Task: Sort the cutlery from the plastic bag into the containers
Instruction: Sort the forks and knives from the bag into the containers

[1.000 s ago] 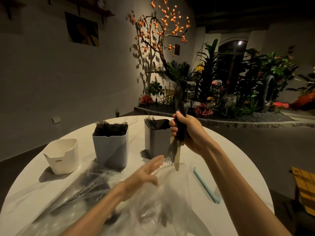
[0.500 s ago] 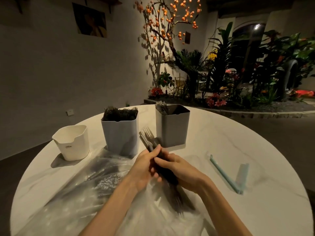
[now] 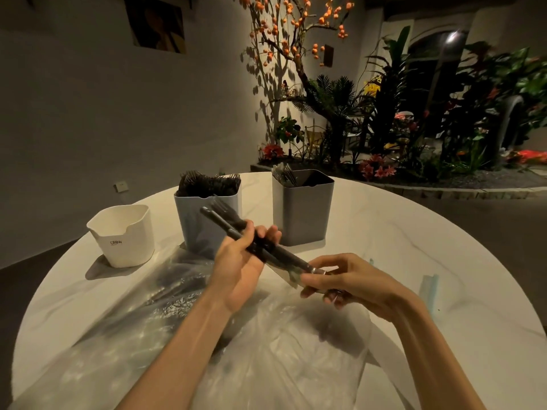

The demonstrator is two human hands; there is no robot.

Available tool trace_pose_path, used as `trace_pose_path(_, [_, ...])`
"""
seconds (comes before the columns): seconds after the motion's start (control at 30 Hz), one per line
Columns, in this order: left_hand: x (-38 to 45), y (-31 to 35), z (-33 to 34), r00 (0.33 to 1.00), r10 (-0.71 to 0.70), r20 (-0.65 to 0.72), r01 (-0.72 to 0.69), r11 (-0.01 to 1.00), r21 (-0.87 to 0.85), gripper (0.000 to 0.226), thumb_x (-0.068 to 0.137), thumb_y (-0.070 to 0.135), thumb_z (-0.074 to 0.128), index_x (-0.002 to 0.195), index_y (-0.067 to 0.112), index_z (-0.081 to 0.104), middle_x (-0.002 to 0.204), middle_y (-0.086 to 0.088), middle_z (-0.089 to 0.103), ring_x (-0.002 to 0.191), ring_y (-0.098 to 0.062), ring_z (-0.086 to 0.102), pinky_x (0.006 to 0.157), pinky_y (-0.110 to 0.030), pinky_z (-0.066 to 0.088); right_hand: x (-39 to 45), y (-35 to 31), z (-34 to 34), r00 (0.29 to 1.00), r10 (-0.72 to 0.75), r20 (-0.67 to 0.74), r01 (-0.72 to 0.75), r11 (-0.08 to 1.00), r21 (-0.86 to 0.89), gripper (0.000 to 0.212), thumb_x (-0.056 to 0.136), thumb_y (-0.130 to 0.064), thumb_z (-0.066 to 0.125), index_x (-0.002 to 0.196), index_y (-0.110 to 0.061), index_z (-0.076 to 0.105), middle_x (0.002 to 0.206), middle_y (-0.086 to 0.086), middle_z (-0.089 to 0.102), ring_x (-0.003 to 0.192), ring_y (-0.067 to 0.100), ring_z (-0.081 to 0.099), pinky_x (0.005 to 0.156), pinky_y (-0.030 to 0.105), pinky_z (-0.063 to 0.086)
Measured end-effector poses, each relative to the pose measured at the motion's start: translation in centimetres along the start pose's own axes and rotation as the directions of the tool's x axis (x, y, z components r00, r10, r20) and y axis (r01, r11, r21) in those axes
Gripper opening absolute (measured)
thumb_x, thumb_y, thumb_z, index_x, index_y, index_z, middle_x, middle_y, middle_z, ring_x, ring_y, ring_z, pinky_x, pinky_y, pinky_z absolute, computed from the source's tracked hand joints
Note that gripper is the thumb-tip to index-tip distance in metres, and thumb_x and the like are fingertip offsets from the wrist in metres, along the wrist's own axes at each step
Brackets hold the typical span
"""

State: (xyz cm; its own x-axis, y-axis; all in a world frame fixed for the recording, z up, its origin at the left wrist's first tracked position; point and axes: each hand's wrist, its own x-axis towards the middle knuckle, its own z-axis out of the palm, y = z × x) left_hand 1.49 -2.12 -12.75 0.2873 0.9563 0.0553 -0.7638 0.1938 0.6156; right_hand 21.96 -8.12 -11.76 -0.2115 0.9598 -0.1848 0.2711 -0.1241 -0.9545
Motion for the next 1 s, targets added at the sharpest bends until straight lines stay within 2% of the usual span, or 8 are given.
trace_pose_path(0.1, [0.0, 0.9, -0.3, 0.999, 0.033, -0.011, -0.034, 0.996, -0.078, 0.01, 0.102, 0.012, 0.05, 0.111, 0.013, 0.047, 0.083, -0.009, 0.058, 0.087, -0.024, 0.069, 0.098, -0.046, 0.053, -0.2, 0.3, -0.7, 0.994, -0.048, -0.097, 0.067, 0.978, 0.2, 0.032, 0.081, -0.017, 0.079, 0.11, -0.004, 0.074, 0.102, 0.021, 0.075, 0.073, 0.017, 0.068, 0.066, 0.021, 0.057])
trace_pose_path(0.2, [-0.2, 1.2, -0.3, 0.999, 0.016, -0.046, -0.022, 0.992, -0.121, 0.018, 0.101, 0.013, 0.052, 0.118, 0.01, 0.05, 0.093, -0.013, 0.065, 0.099, -0.029, 0.073, 0.104, -0.05, 0.049, -0.1, 0.2, -0.7, 0.957, -0.056, -0.286, 0.188, 0.868, 0.46, 0.036, 0.077, 0.001, 0.077, 0.113, 0.003, 0.07, 0.104, 0.025, 0.074, 0.08, 0.026, 0.075, 0.066, 0.022, 0.06])
trace_pose_path(0.43, [-1.0, 1.3, 0.5, 0.999, -0.034, -0.022, 0.026, 0.957, -0.29, 0.024, 0.101, 0.011, 0.05, 0.123, 0.006, 0.057, 0.108, -0.017, 0.073, 0.114, -0.035, 0.068, 0.101, -0.055, 0.047, 1.1, -0.8, 2.0, 0.888, -0.061, -0.455, 0.401, 0.586, 0.704, 0.026, 0.074, -0.004, 0.077, 0.099, 0.002, 0.075, 0.096, 0.012, 0.077, 0.081, 0.015, 0.074, 0.069, 0.019, 0.058])
trace_pose_path(0.5, [-1.2, 1.0, 0.8, 0.999, -0.04, -0.013, 0.034, 0.949, -0.312, 0.025, 0.1, 0.01, 0.05, 0.124, 0.006, 0.058, 0.109, -0.018, 0.073, 0.115, -0.036, 0.067, 0.108, -0.054, 0.043, 1.7, -1.0, 3.7, 0.88, -0.084, -0.468, 0.42, 0.598, 0.682, 0.022, 0.081, -0.011, 0.075, 0.101, -0.003, 0.076, 0.094, 0.006, 0.078, 0.085, 0.011, 0.073, 0.077, 0.02, 0.057])
trace_pose_path(0.63, [-1.6, 0.3, 1.3, 0.997, -0.07, 0.034, 0.075, 0.982, -0.175, 0.032, 0.102, 0.011, 0.048, 0.133, 0.005, 0.052, 0.129, -0.019, 0.067, 0.119, -0.036, 0.065, 0.108, -0.054, 0.042, 2.4, -1.5, 5.4, 0.83, -0.113, -0.546, 0.484, 0.633, 0.604, 0.033, 0.105, -0.027, 0.046, 0.11, -0.004, 0.07, 0.107, 0.005, 0.078, 0.105, 0.012, 0.07, 0.098, 0.028, 0.046])
trace_pose_path(0.73, [-2.1, 0.0, 1.8, 0.997, -0.067, 0.032, 0.065, 0.996, 0.067, 0.018, 0.103, 0.012, 0.046, 0.116, 0.005, 0.057, 0.119, -0.018, 0.072, 0.114, -0.035, 0.068, 0.102, -0.055, 0.047, 2.3, -1.7, 4.5, 0.776, -0.07, -0.627, 0.536, 0.597, 0.597, 0.039, 0.11, -0.027, 0.032, 0.119, 0.0, 0.059, 0.108, 0.01, 0.077, 0.11, 0.02, 0.071, 0.108, 0.038, 0.047])
trace_pose_path(0.9, [-2.3, -0.5, 2.2, 0.98, -0.194, 0.036, 0.185, 0.967, 0.176, 0.02, 0.101, 0.003, 0.049, 0.12, 0.002, 0.053, 0.12, -0.022, 0.07, 0.11, -0.036, 0.07, 0.083, -0.047, 0.061, 2.0, -1.6, 3.7, 0.728, -0.027, -0.685, 0.595, 0.523, 0.611, 0.03, 0.112, -0.024, 0.03, 0.113, -0.007, 0.054, 0.092, 0.011, 0.077, 0.091, 0.022, 0.076, 0.092, 0.04, 0.056])
trace_pose_path(1.0, [-2.4, -0.6, 1.9, 0.946, -0.317, 0.063, 0.283, 0.908, 0.31, 0.016, 0.1, 0.002, 0.049, 0.115, 0.002, 0.052, 0.12, -0.023, 0.07, 0.106, -0.04, 0.071, 0.087, -0.05, 0.059, 1.9, -1.3, 2.1, 0.682, 0.031, -0.731, 0.677, 0.353, 0.646, 0.024, 0.111, -0.019, 0.033, 0.1, -0.01, 0.053, 0.069, 0.002, 0.058, 0.059, 0.011, 0.06, 0.066, 0.027, 0.052])
